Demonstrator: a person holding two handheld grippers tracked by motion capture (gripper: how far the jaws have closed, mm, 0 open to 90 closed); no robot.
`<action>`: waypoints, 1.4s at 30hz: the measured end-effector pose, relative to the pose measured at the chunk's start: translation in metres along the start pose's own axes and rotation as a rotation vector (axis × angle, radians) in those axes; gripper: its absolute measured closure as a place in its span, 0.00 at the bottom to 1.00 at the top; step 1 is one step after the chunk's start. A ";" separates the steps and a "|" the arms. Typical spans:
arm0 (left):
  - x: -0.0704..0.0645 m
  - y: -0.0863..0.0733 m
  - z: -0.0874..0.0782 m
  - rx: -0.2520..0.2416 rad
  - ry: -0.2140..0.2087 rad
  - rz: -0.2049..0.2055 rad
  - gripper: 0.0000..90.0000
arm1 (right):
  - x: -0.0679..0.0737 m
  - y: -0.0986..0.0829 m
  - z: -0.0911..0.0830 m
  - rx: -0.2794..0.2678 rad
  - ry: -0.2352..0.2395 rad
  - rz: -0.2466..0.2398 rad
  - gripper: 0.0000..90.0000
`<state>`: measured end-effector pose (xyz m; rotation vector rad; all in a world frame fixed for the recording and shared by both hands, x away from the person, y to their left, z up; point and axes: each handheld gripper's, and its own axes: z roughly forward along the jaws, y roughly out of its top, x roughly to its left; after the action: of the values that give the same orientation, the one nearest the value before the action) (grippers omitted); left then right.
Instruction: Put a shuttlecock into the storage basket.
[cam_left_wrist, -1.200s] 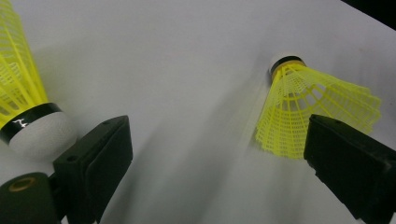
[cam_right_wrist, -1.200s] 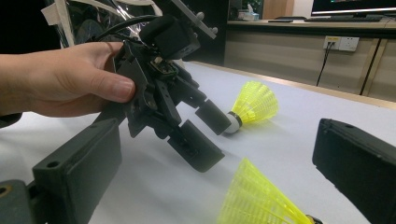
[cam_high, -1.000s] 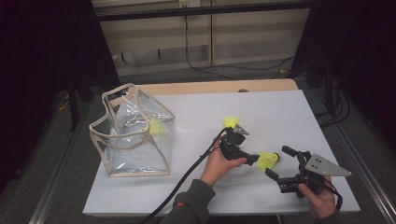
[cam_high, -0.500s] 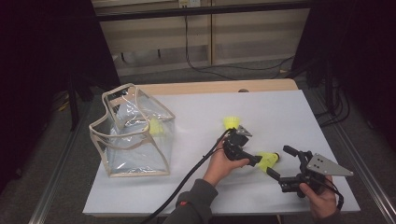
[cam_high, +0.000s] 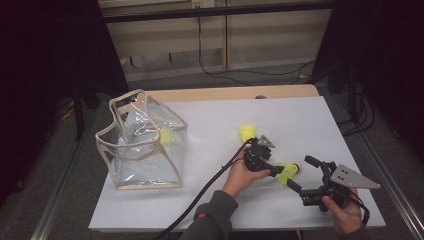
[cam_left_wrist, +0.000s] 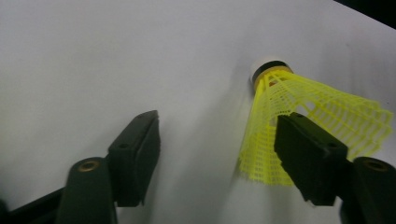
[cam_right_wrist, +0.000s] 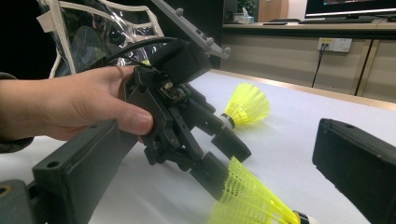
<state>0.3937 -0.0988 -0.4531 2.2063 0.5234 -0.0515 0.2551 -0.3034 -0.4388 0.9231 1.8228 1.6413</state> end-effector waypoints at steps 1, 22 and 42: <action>-0.001 0.000 0.002 -0.005 0.002 -0.003 0.36 | 0.000 0.000 0.000 0.001 -0.001 0.003 0.01; -0.006 0.003 0.017 -0.020 -0.040 0.055 0.73 | -0.001 0.000 -0.002 -0.003 -0.003 0.008 0.01; -0.004 0.004 0.000 0.009 -0.070 -0.016 0.99 | -0.005 -0.002 -0.005 -0.003 -0.019 0.016 0.01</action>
<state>0.3917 -0.1028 -0.4491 2.2010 0.5032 -0.1398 0.2539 -0.3104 -0.4404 0.9517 1.8035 1.6393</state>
